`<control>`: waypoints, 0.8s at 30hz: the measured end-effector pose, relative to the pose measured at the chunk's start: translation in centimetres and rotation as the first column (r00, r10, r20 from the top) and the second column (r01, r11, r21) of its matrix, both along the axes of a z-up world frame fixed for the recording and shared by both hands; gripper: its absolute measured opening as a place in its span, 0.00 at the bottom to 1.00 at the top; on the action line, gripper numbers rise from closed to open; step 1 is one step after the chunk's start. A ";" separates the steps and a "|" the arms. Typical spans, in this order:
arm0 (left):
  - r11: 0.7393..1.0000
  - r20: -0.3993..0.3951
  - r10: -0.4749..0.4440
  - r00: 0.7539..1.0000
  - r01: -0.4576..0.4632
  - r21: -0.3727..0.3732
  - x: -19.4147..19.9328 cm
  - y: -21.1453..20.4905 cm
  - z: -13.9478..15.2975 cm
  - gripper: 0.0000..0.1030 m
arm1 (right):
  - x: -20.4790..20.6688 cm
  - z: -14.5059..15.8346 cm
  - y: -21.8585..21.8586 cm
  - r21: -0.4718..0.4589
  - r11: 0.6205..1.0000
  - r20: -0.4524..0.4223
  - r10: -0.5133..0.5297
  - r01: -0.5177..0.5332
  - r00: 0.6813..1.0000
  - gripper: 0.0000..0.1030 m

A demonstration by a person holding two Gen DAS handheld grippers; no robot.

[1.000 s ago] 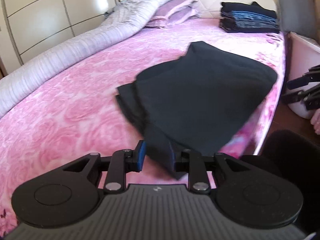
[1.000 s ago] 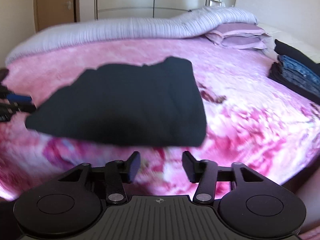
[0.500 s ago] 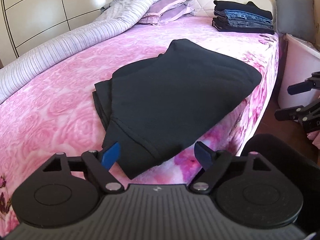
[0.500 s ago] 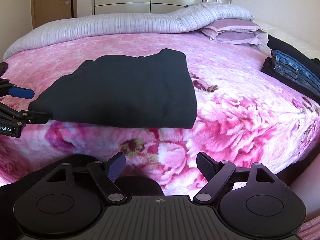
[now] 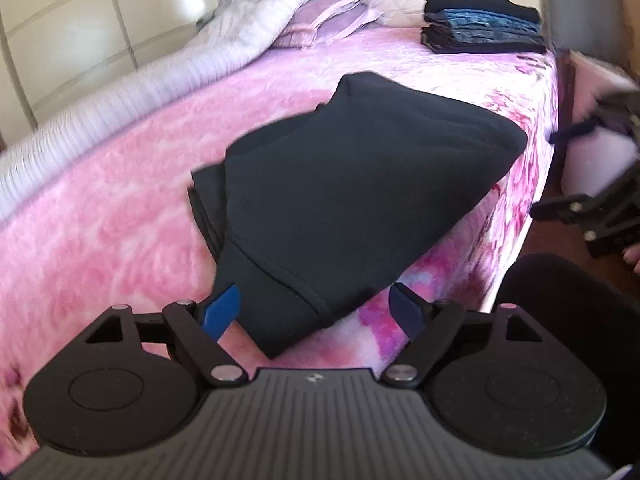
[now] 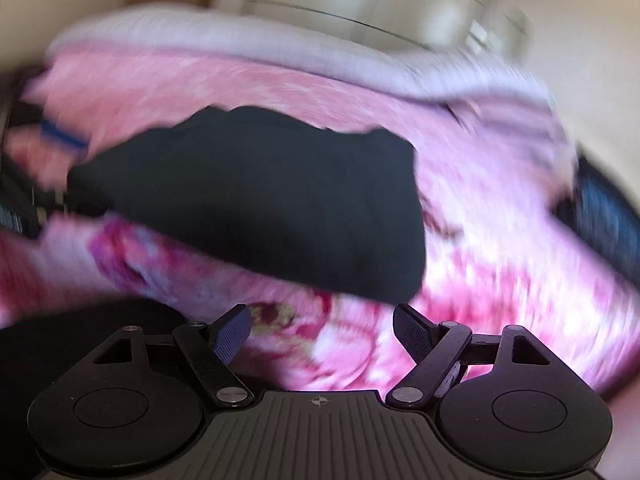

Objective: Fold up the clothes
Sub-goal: 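Grasp the folded dark shirt with both grippers and lift it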

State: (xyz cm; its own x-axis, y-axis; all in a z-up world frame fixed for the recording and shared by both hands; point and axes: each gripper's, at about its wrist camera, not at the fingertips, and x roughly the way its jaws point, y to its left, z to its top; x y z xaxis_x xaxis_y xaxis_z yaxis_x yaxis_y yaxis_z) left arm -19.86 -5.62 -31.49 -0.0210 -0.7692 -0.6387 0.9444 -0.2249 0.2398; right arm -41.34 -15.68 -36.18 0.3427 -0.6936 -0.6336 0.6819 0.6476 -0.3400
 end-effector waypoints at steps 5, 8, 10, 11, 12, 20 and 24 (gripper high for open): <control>0.991 0.132 -0.105 0.986 0.115 -0.074 -0.9 0.8 -0.2 0.80 | 2.3 -2.2 -0.8 -0.138 0.958 -0.286 0.204 -0.251 0.936 0.78; 0.977 0.223 -0.172 0.959 0.194 -0.083 -2.0 0.8 -0.8 0.81 | 2.9 -3.1 -1.6 -0.165 0.923 -0.401 0.258 -0.346 0.879 0.48; 0.965 0.297 -0.221 0.929 0.252 -0.070 -3.2 0.3 -1.6 0.81 | 2.8 -2.6 -2.4 -0.142 0.920 -0.387 0.288 -0.365 0.876 0.37; 0.957 0.330 -0.248 0.911 0.282 -0.060 -3.9 0.1 -2.1 0.81 | 2.6 -2.1 -2.9 -0.135 0.923 -0.365 0.293 -0.361 0.884 0.32; 0.951 0.360 -0.268 0.893 0.306 -0.052 -4.5 -0.3 -2.6 0.81 | 2.5 -1.6 -3.3 -0.127 0.926 -0.342 0.295 -0.356 0.892 0.30; 0.945 0.448 -0.302 0.842 0.326 0.023 -6.0 -5.7 -4.0 0.44 | 1.3 0.7 -3.6 -0.129 0.933 -0.270 0.291 -0.335 0.918 0.28; 0.936 0.393 -0.345 0.852 0.343 0.079 -5.6 -7.1 -3.4 0.19 | 1.5 -1.1 -2.3 -0.164 0.916 -0.332 0.299 -0.367 0.895 0.36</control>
State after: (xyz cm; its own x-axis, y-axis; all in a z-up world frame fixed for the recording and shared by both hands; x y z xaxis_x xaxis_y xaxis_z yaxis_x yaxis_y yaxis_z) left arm -25.47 -12.75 -34.85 -0.0292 -0.7560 -0.6539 0.6328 -0.5204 0.5734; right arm -39.82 -17.99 -37.24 0.3989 -0.7028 -0.5891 0.2857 0.7056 -0.6484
